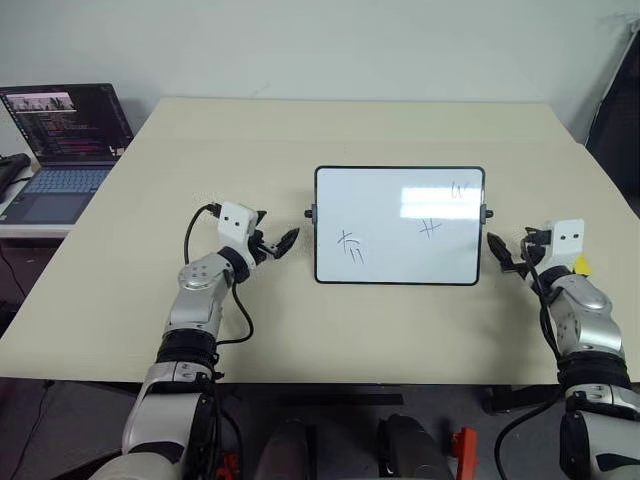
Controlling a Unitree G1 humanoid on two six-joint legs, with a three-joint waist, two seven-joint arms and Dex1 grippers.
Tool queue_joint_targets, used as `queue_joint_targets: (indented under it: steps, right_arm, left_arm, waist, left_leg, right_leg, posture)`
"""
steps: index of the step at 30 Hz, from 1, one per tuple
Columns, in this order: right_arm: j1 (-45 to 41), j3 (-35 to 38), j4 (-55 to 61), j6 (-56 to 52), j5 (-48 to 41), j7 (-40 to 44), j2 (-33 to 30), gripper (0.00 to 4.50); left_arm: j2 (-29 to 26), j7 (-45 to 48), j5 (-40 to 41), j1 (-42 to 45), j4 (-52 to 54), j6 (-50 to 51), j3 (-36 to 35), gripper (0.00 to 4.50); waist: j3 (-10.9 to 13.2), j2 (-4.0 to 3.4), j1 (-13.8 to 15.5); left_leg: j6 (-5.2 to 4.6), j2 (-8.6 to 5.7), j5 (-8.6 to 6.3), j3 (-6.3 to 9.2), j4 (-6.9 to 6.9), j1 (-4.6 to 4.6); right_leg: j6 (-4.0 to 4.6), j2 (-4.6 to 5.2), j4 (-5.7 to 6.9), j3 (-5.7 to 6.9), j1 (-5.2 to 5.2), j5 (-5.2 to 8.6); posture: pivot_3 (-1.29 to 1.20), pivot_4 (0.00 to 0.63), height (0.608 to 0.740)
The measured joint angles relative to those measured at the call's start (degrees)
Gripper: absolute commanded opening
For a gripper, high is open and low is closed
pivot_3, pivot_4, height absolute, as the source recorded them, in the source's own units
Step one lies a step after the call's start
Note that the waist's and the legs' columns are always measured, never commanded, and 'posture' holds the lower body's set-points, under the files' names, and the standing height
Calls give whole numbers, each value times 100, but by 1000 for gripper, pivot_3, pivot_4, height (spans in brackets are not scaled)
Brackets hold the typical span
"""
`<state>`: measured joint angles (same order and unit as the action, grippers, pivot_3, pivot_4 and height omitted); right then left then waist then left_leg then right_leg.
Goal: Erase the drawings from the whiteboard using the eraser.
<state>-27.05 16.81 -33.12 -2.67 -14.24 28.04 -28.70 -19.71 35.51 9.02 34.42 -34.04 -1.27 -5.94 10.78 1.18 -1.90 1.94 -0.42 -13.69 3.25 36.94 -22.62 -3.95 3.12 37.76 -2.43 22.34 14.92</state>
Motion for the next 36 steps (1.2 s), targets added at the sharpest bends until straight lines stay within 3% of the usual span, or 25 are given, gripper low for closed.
queue_joint_targets:
  steps: [12, 17, 30, 36]
  right_arm:
    - [11, -12, -55, -65, -56, 239, -31, 4471]
    - [137, 29, 94, -160, -119, 347, -197, 4471]
    - [119, 21, -36, 7, -39, -105, -80, 4471]
    - [153, -6, 270, -248, -119, 147, -210, 4471]
  left_arm:
    - [17, 121, 6, -2, 32, 126, 55, 4500]
    - [-225, 390, 33, -23, 189, 227, 43, 4500]
    - [154, -89, -119, 14, -64, -23, 169, 4500]
    - [-88, -13, 63, -9, 161, 144, 25, 4500]
  waist:
    - [0, 0, 1]
    - [0, 0, -2]
    - [0, 0, -6]
    - [1, -1, -6]
  left_leg:
    - [0, 0, 0, 0, 0, 0]
    - [0, 0, 0, -2, -1, 1]
    - [0, 0, 0, -1, 0, 1]
    - [0, 0, 0, 0, 0, -6]
  right_leg:
    - [0, 0, 0, 0, 0, 0]
    - [0, 0, 0, -1, 0, 0]
    - [0, 0, 0, -2, 0, 0]
    - [0, 0, 0, 0, 5, 0]
  posture:
    - [0, 150, 740]
    - [0, 150, 740]
    - [0, 150, 740]
    - [0, 150, 740]
